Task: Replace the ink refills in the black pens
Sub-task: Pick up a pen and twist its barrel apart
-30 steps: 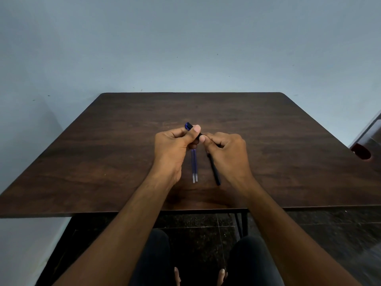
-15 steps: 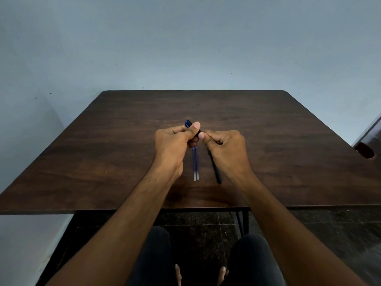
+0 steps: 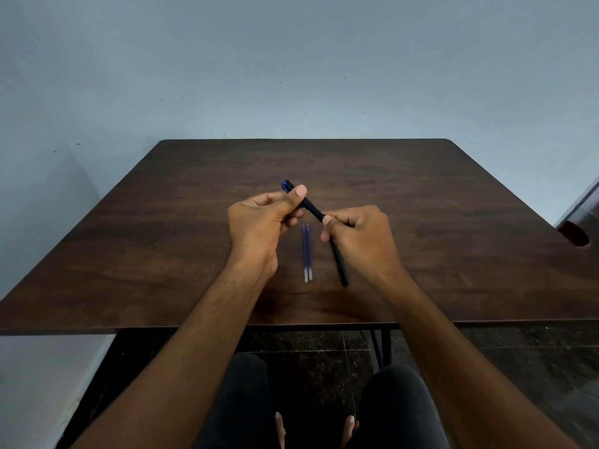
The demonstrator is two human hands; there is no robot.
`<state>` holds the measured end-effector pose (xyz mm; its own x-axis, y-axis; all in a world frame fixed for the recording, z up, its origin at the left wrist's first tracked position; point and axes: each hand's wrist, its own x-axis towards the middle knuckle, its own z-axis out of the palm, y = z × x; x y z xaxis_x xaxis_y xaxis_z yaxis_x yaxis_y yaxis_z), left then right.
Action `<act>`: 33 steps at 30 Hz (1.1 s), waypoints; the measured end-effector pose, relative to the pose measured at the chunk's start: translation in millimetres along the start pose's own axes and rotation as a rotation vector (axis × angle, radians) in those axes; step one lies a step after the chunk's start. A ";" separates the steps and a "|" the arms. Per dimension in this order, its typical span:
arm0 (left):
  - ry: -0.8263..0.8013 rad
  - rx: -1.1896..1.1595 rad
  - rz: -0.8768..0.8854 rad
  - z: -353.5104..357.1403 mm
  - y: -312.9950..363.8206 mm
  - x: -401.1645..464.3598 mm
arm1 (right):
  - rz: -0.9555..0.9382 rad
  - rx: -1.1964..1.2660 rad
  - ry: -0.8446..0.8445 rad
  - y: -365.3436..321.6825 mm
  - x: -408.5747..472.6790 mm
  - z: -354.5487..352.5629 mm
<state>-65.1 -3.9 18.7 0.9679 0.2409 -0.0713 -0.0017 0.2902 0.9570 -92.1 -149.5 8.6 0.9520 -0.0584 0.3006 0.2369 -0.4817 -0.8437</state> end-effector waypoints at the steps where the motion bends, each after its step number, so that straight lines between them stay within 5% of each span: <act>1: 0.017 -0.015 0.010 -2.2 1.5 1.8 | 0.006 -0.004 0.004 0.9 -1.1 0.0; 5: 0.027 0.097 0.052 -17.6 9.9 11.3 | 0.048 -0.004 0.009 6.0 -5.0 -2.3; 13: -0.031 0.864 0.058 -35.4 -5.4 28.9 | 0.101 0.016 -0.030 13.1 -5.9 -4.9; 23: -0.019 1.029 -0.006 -26.3 -17.5 41.3 | 0.120 0.051 -0.050 13.7 -9.0 -3.6; 33: 0.006 1.035 0.136 -32.9 -16.0 33.6 | 0.141 0.115 -0.079 12.2 -11.6 -1.5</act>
<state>-40.8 30.0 -8.2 0.9744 0.2179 0.0563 0.1086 -0.6744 0.7304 -100.6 -156.0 -4.5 0.9885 -0.0472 0.1435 0.1161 -0.3706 -0.9215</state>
